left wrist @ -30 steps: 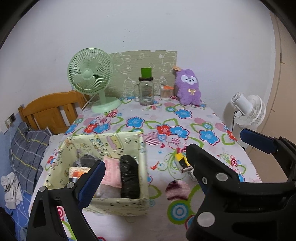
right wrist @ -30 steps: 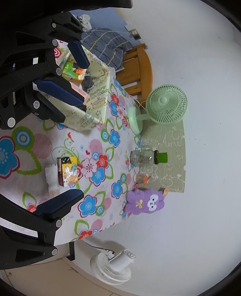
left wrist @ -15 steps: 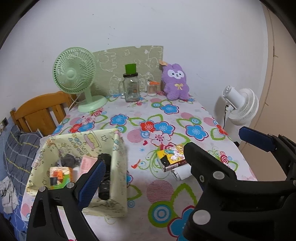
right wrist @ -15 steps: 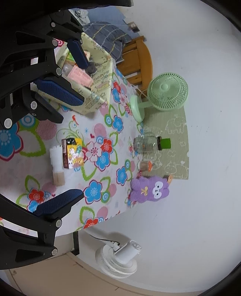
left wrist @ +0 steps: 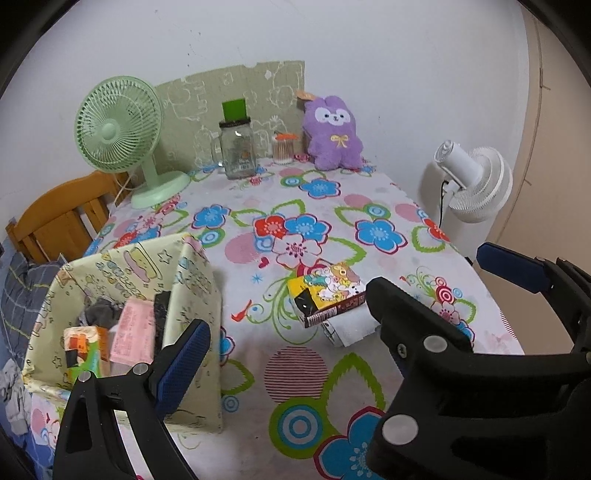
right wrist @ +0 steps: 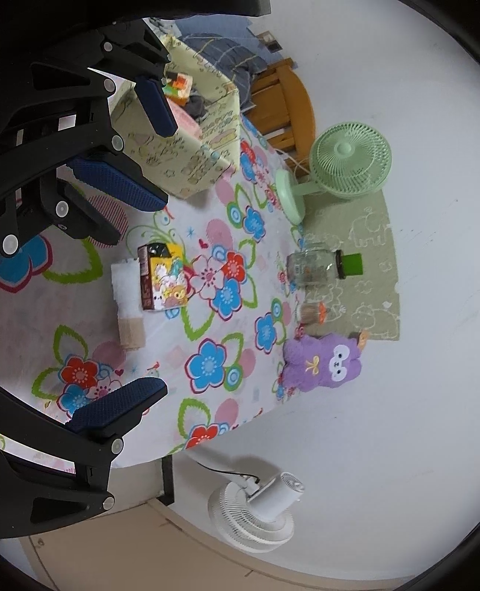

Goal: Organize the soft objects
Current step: 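Move both tools away from the box toward the white rolled towel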

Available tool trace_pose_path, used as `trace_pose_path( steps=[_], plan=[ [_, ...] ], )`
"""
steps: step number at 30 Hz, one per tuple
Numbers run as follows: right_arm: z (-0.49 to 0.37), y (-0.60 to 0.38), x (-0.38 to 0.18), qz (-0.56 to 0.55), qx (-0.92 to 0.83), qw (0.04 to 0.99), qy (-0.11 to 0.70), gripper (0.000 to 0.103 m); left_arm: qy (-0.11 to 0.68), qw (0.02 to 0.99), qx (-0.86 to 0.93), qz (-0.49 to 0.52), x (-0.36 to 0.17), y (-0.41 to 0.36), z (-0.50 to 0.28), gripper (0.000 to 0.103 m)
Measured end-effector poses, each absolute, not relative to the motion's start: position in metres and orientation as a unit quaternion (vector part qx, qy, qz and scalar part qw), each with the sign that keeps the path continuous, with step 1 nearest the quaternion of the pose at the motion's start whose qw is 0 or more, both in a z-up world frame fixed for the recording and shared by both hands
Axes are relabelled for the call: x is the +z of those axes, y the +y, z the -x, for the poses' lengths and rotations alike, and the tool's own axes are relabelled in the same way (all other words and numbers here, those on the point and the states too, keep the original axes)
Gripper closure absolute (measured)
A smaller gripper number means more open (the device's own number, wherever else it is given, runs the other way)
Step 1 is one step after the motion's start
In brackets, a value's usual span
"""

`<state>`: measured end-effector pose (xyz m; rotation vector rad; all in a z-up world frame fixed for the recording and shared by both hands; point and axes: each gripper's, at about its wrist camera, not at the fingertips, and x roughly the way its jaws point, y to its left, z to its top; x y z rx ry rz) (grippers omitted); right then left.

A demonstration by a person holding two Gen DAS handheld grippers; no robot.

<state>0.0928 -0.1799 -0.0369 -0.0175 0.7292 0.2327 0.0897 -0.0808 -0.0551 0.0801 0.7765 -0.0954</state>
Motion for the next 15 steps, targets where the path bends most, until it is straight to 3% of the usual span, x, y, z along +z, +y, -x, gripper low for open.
trace_pose_path(
  steps=[15],
  plan=[
    [-0.121, -0.195, -0.075, -0.012, 0.105, 0.91, 0.4, 0.01, 0.4, 0.914, -0.031, -0.055, -0.081, -0.092, -0.111, 0.004]
  ],
)
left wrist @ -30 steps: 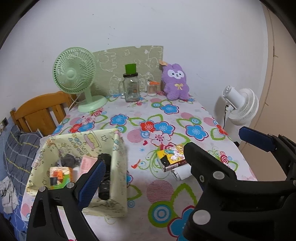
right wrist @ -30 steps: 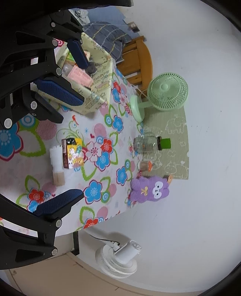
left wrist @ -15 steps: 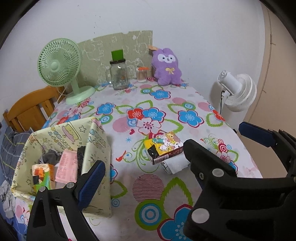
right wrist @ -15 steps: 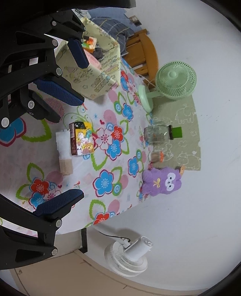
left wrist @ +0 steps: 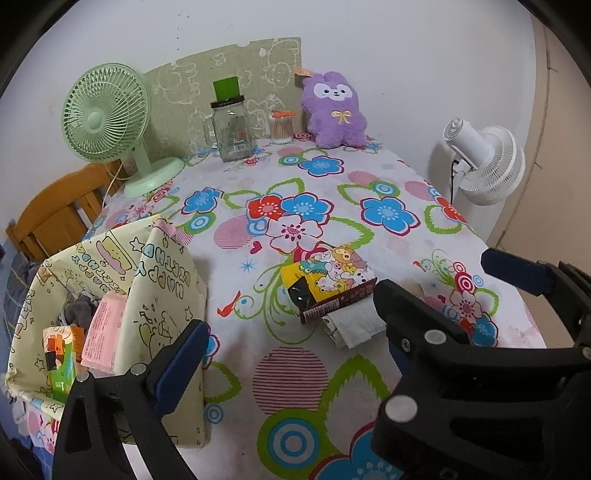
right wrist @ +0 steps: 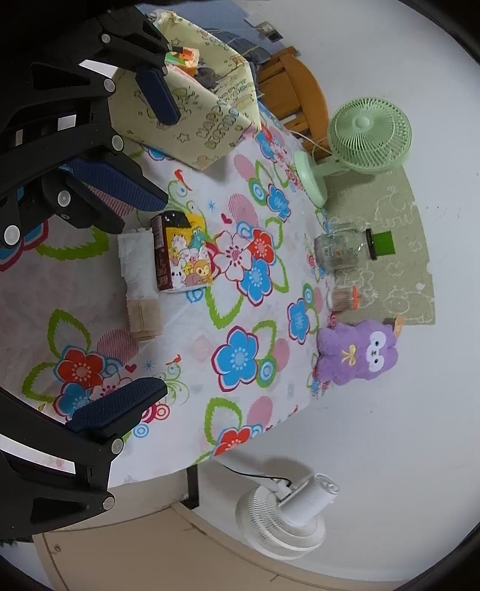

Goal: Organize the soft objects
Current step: 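Move both tools away from the box toward the white rolled towel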

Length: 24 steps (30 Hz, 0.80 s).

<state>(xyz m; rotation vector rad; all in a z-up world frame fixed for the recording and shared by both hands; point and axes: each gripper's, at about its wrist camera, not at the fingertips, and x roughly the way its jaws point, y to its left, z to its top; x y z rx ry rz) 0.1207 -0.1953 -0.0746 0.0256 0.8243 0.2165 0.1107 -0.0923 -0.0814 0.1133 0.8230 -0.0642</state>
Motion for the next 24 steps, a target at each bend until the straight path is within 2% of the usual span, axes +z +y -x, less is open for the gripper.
trace_pose_path(
  steps=[18, 24],
  plan=[
    [-0.138, -0.208, -0.083, -0.016, 0.106, 0.908, 0.405, 0.01, 0.416, 0.907, -0.051, -0.039, -0.087, -0.106, -0.125, 0.004],
    [-0.147, -0.207, -0.095, -0.012, 0.11, 0.901, 0.42, 0.01, 0.437, 0.897, -0.053, -0.034, -0.099, -0.105, -0.134, 0.013]
  ],
)
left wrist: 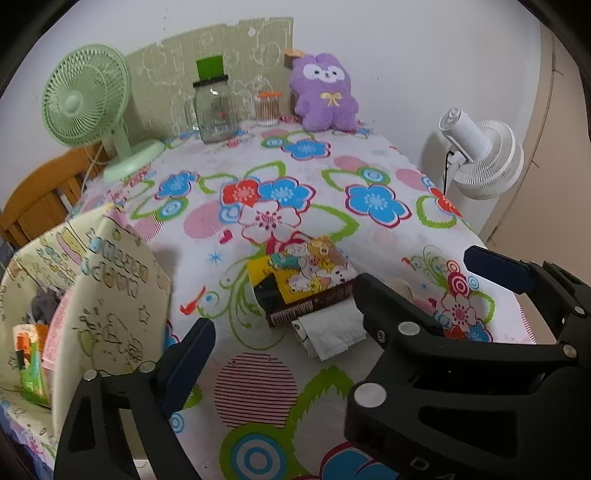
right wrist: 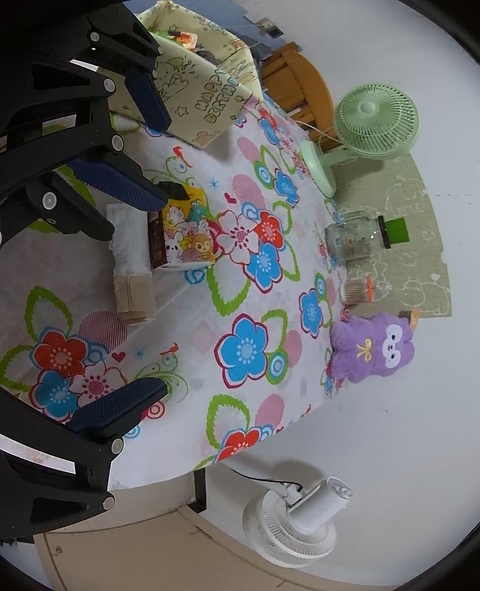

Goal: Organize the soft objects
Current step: 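Move both tools away from the box toward the white rolled towel, then grasp the white rolled towel with the left tool and lift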

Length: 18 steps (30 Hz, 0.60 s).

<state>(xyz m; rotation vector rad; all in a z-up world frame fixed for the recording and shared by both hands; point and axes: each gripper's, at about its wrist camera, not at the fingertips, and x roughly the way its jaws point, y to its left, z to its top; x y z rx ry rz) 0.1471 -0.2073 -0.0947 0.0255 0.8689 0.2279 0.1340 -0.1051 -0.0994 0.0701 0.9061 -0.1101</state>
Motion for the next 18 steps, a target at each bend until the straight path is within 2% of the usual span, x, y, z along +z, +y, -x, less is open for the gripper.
trace_pose_path(
  steps=[12, 18],
  plan=[
    [-0.163, -0.193, -0.121, 0.0, 0.125, 0.882, 0.454, 0.01, 0.473, 0.879, -0.046, -0.023, -0.125, -0.097, -0.147, 0.014],
    [-0.17, -0.187, -0.135, 0.007, 0.131, 0.87, 0.475, 0.019, 0.486, 0.872, -0.046, -0.019, -0.135, -0.094, -0.149, 0.014]
  ],
)
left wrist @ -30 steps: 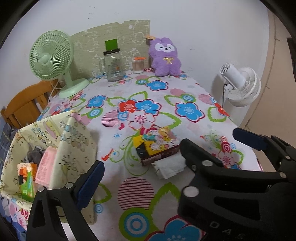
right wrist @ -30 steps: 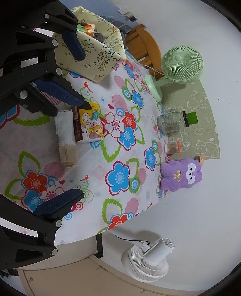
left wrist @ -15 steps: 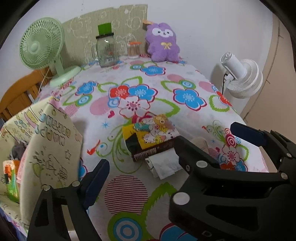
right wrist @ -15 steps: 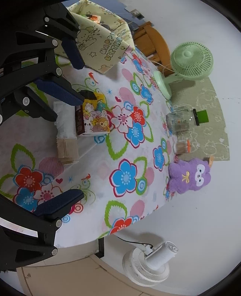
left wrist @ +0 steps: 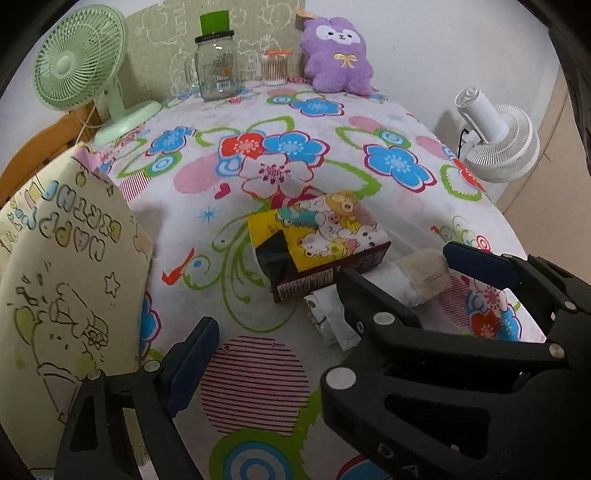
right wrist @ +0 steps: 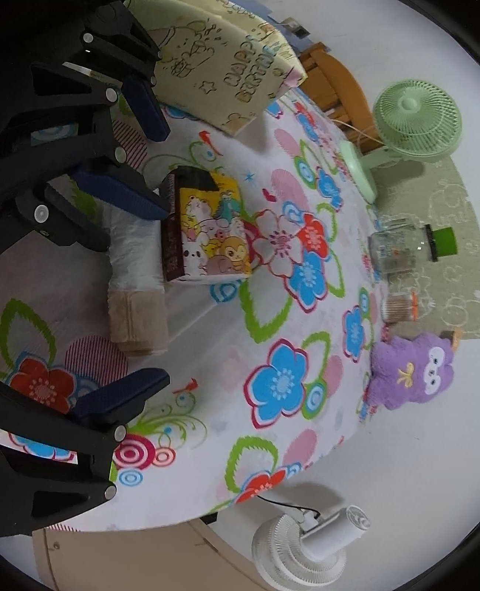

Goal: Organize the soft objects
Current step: 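Grasp the white rolled towel with the left tool and lift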

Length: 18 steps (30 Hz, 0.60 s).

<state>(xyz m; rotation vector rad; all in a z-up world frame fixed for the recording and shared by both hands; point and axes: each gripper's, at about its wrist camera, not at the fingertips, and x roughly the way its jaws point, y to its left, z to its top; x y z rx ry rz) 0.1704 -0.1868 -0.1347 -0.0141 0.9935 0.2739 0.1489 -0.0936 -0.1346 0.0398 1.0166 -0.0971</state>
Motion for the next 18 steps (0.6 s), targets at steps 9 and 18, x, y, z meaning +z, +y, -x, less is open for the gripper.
trace_pose_path(
  steps=[9, 18],
  plan=[
    [-0.1718, -0.1848, -0.1382, 0.009, 0.135, 0.866, 0.482, 0.033, 0.484, 0.874, -0.046, -0.023, -0.1348, -0.0924, -0.1481, 0.013],
    [-0.1669, -0.1921, -0.1367, 0.009, 0.128, 0.867, 0.48, 0.057, 0.479, 0.876, -0.048, -0.038, -0.1325, -0.0984, -0.1439, 0.013]
  ],
)
